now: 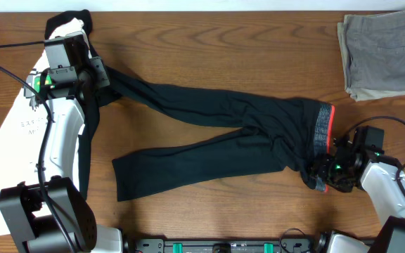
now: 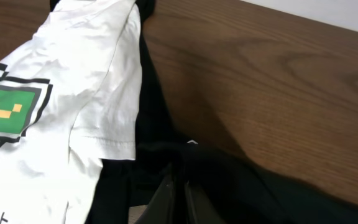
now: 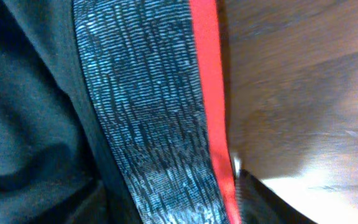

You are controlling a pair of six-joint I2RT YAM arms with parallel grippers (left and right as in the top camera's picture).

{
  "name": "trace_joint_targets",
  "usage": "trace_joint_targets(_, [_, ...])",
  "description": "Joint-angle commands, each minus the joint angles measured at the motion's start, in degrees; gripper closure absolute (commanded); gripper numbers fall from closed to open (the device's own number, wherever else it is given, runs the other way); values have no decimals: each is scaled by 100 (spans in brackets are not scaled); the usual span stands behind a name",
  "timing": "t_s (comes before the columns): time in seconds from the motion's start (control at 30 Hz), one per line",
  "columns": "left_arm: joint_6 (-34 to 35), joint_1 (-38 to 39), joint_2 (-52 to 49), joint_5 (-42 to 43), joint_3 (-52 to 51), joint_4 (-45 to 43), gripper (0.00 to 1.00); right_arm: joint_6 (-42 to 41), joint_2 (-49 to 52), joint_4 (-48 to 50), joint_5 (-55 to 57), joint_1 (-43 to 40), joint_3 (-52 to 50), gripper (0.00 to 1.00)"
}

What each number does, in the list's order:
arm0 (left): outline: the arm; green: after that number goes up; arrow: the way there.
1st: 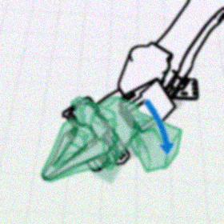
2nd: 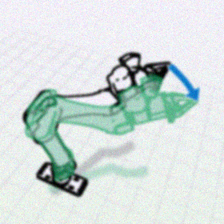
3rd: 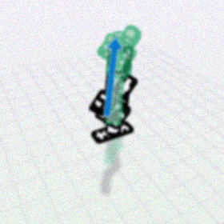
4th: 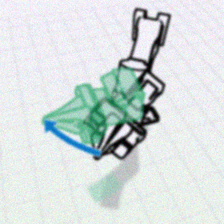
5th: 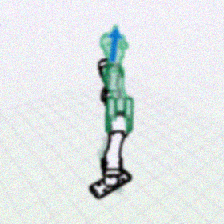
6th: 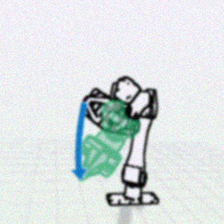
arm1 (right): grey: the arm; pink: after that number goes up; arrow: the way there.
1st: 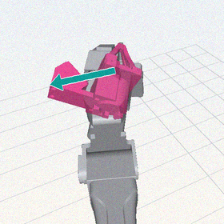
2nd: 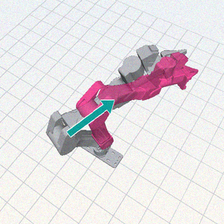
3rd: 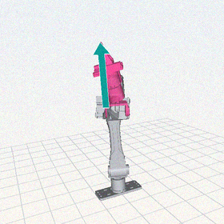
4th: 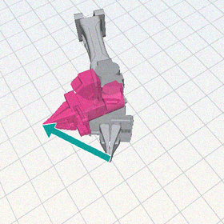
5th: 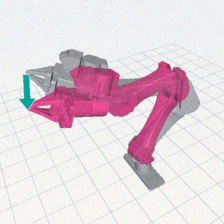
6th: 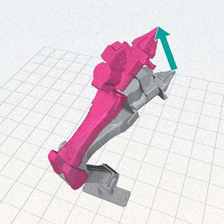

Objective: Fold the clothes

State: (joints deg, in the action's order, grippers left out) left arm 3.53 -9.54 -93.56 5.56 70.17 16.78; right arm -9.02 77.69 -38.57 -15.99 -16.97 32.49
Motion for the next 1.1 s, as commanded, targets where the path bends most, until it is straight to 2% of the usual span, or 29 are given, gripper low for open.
trace_joint_targets(0.0, [153,-2,-81,-70,94,-13,94,140,59,13,-398,17,-33,59])
trace_joint_targets(0.1, [153,-2,-81,-70,94,-13,94,136,57,48,-345,9,-24,94])
trace_joint_targets(0.13, [153,-2,-81,-70,94,-15,94,131,57,63,-319,4,-13,99])
trace_joint_targets(0.3, [153,-2,-81,-70,94,-15,94,-35,52,-59,-116,-85,326,99])
trace_joint_targets(0.7, [149,-103,-81,-74,94,-61,94,94,55,-664,173,-326,1967,99])
trace_joint_targets(0.9, [149,-310,-81,-72,94,-83,94,81,55,-1425,1115,-354,2649,99])
trace_joint_targets(1.07, [149,-407,-81,-72,94,-107,94,-546,55,-1757,1932,-557,2817,97])
